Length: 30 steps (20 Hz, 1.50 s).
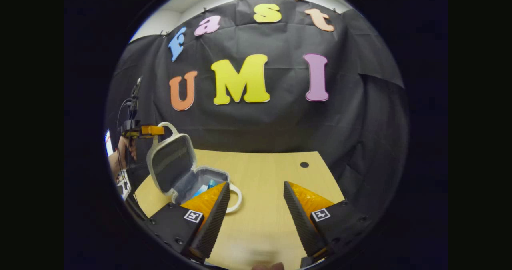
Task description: First open the suitcase, pack the skin care products into it, and then close the suitcase.
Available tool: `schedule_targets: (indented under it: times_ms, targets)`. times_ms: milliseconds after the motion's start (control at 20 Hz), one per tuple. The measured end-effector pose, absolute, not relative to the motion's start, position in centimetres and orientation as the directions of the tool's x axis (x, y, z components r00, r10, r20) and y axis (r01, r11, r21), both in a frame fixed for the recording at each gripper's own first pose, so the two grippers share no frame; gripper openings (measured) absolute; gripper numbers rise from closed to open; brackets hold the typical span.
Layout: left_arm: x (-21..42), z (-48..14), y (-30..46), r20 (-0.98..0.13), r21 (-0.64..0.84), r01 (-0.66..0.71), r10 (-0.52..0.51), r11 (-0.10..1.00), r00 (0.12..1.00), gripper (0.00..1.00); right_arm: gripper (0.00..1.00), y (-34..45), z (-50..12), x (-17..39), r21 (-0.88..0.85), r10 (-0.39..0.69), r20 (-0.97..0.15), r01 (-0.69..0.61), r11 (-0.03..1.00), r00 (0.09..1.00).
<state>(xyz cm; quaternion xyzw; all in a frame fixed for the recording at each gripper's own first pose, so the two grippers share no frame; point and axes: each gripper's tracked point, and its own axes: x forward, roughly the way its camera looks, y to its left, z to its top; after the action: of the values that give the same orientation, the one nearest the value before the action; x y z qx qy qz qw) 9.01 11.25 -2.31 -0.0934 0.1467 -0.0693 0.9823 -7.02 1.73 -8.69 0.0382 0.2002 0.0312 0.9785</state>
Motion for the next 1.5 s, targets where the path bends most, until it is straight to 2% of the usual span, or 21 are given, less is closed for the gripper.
schedule_targets:
  times_ms: [100,250,500,550,900,1250,1350,1500]
  targets:
    - [8.9,-3.6,6.4,-0.284,-0.174,0.164,-0.209,0.971,0.936,0.10,0.80,0.1,-8.6,-7.2,0.070,0.044,-0.384,-0.018,0.997,0.922]
    - [9.4,-5.9,1.8,-0.277,-0.031,0.236,-0.235,0.971,0.932,0.10,0.80,-2.4,-8.6,-8.1,0.062,0.001,-0.387,0.024,0.998,0.922]
    - [11.0,-12.4,-2.5,-0.390,0.035,0.339,-0.299,0.940,0.871,0.10,0.77,-6.9,-9.3,-9.2,0.034,-0.073,-0.421,0.097,0.995,0.904]
    - [10.8,-13.4,-3.5,-0.410,0.043,0.347,-0.301,0.937,0.861,0.10,0.80,-7.7,-9.5,-9.2,0.037,-0.082,-0.432,0.109,0.993,0.898]
    - [10.1,-20.5,-6.3,-0.535,0.071,0.380,-0.286,0.922,0.795,0.10,0.80,-10.2,-10.4,-9.6,0.022,-0.101,-0.475,0.126,0.992,0.874]
    - [9.9,-23.6,-7.2,-0.589,0.133,0.393,-0.247,0.910,0.770,0.10,0.80,-9.9,-10.5,-9.1,0.025,-0.084,-0.486,0.110,0.994,0.870]
    - [9.6,-24.5,-7.3,-0.623,0.156,0.390,-0.215,0.908,0.752,0.13,0.80,-9.8,-10.5,-8.8,0.030,-0.076,-0.486,0.104,0.994,0.870]
    - [9.2,-25.1,-8.2,-0.680,0.151,0.390,-0.191,0.908,0.708,0.31,0.80,-9.4,-10.4,-8.4,0.040,-0.065,-0.484,0.096,0.995,0.873]
